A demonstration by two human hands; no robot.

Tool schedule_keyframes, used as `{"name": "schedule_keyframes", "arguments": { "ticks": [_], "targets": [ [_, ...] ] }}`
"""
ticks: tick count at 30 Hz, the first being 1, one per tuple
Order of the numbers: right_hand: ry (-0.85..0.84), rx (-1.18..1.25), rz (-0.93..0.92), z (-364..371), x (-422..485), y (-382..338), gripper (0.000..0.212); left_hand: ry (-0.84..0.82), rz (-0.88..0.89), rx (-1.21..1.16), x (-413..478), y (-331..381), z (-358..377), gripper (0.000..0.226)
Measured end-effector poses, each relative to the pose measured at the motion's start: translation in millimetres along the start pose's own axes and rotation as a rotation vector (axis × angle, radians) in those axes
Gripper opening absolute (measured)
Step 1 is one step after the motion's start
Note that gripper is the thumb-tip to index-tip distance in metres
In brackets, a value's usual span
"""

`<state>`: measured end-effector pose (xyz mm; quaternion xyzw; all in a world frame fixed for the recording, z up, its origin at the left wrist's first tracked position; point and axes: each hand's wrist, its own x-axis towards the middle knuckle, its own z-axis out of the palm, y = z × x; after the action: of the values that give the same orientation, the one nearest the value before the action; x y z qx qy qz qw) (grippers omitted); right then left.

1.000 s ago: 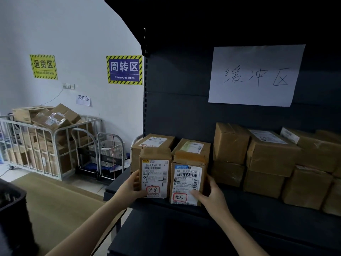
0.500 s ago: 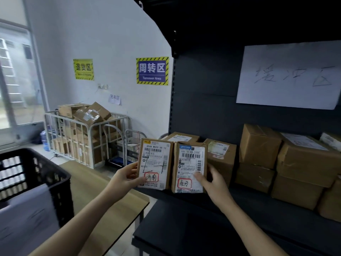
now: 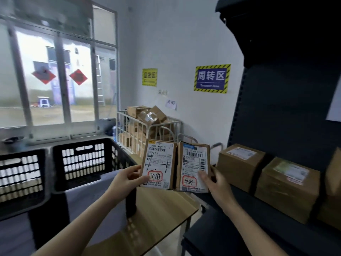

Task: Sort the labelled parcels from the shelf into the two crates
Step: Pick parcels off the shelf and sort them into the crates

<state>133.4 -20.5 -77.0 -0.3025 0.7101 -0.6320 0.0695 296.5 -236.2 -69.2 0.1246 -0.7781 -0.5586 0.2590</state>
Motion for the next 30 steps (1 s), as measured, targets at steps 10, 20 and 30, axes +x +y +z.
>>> {"name": "schedule_keyframes", "arguments": {
  "ticks": [10, 20, 30],
  "targets": [
    [-0.099, 0.027, -0.036, 106, 35, -19, 0.017, 0.129, -0.029, 0.031, -3, -14, -106, 0.028],
    [-0.167, 0.025, -0.06, 222, 71, -44, 0.066, 0.232, -0.003, 0.04, 8, -38, -213, 0.06],
    [-0.353, 0.178, -0.019, 343, 96, -58, 0.03, 0.349, -0.099, -0.018, -5, -74, -306, 0.034]
  ]
}}
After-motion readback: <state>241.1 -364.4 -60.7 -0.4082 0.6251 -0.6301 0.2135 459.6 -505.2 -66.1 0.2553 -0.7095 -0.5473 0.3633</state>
